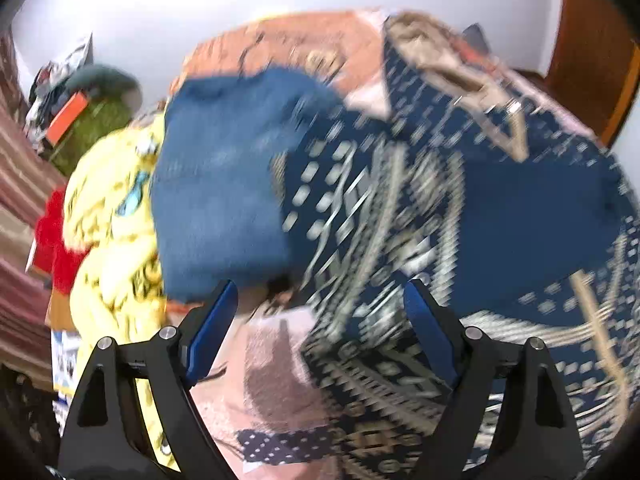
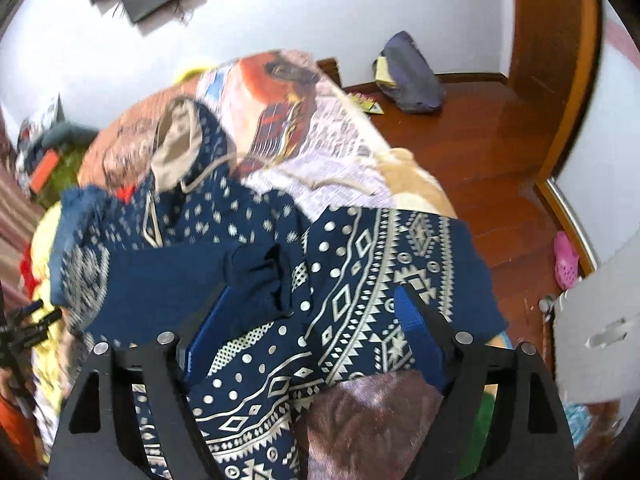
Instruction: Fold large clothes
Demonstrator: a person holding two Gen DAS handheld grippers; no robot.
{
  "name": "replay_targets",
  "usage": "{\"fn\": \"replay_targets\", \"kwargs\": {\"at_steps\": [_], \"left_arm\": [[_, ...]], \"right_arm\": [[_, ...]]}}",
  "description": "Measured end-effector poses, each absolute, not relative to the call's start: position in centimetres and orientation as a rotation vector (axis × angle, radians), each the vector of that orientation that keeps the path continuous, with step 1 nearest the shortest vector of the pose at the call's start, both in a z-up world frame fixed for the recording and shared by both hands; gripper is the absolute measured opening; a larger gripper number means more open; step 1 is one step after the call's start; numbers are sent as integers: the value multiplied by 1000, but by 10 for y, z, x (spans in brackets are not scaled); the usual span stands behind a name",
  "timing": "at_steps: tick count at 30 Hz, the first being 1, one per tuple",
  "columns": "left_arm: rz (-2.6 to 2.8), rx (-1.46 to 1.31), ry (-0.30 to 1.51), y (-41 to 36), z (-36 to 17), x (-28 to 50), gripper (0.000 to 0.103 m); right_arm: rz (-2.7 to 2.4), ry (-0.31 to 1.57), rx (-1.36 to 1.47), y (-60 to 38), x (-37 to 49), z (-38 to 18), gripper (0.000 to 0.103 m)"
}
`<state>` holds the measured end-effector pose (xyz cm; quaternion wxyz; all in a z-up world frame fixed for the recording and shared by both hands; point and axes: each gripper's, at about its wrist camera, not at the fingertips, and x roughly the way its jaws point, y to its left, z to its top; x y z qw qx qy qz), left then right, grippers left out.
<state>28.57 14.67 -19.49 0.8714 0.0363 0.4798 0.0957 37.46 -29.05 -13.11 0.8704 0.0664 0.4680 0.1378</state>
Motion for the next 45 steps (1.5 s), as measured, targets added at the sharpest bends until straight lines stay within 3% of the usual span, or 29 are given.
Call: {"fn": "replay_targets", "kwargs": {"at_steps": [8, 16, 24, 28, 30, 32, 35, 45], "left_arm": [[52, 44, 936, 91, -165, 316, 87], [-52, 43, 983, 39, -185, 343, 87], [-74, 73, 1035, 21, -209, 354, 87], [-66, 74, 1048, 23, -215, 356, 87], [-59, 73, 1052, 24, -217, 357, 87], [-54, 67, 1054, 26, -219, 357, 87], [-46, 56, 1053, 29, -219, 357, 87], [-44, 40, 1002, 38, -198, 344, 87]], "right_arm": [[221, 1046, 303, -332, 367, -156, 80], [156, 1177, 536, -376, 371, -219, 80], [121, 1134, 659, -394, 389, -241, 77], [76, 1099, 618, -392, 399, -244, 66], [56, 1077, 614, -394, 403, -242, 53], [37, 1063, 621, -398, 408, -241, 32], [40, 1053, 601, -396, 414, -235, 13], [134, 905, 406, -355, 407, -158, 9]]}}
